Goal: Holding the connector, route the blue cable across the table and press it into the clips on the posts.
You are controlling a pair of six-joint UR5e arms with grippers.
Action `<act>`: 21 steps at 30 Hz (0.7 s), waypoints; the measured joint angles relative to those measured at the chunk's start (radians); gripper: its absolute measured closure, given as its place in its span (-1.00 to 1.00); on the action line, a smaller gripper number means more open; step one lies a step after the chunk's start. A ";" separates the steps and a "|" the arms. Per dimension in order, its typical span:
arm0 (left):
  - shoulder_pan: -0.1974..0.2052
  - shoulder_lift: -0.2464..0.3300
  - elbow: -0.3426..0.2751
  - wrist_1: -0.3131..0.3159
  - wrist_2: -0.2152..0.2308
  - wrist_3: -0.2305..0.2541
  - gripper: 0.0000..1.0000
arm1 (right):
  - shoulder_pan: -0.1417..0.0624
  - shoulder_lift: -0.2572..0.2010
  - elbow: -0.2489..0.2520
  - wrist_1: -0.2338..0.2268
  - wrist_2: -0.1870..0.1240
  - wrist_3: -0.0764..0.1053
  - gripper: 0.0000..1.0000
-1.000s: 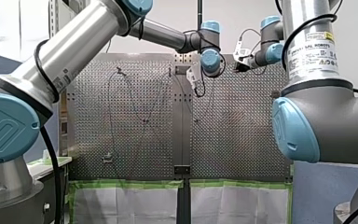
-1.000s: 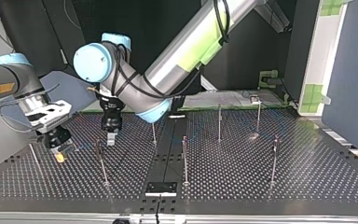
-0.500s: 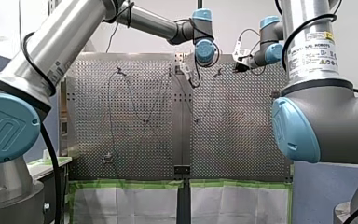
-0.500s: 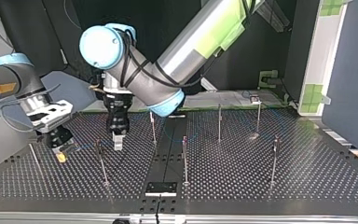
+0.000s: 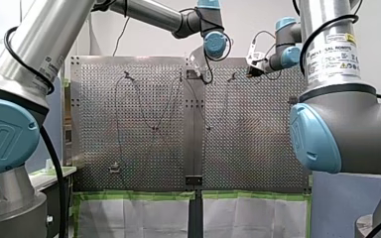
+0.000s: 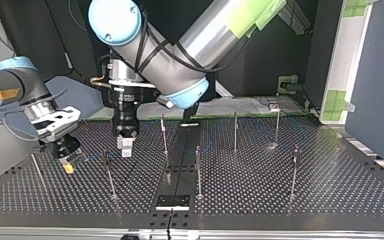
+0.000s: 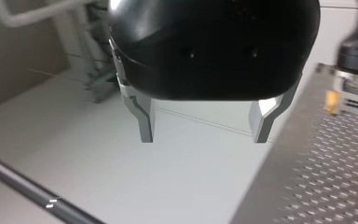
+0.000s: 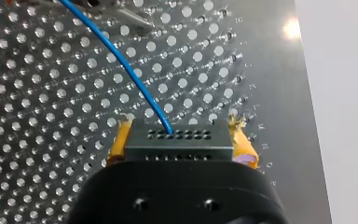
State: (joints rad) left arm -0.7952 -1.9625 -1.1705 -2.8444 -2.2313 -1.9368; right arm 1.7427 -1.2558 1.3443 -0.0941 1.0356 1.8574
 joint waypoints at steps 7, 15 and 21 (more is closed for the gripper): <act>0.003 0.026 -0.068 0.067 0.025 -0.067 -0.99 | 0.005 0.001 0.000 0.000 0.000 -0.005 1.00; -0.006 -0.036 -0.138 0.138 -0.005 -0.130 -0.99 | 0.006 0.001 0.000 0.000 0.000 -0.008 1.00; -0.007 -0.058 -0.191 0.190 -0.011 -0.134 -0.99 | 0.007 0.003 0.001 -0.001 0.001 -0.009 1.00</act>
State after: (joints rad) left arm -0.8023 -2.0205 -1.3611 -2.6539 -2.2427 -2.0705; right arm 1.7492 -1.2523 1.3451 -0.0946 1.0370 1.8487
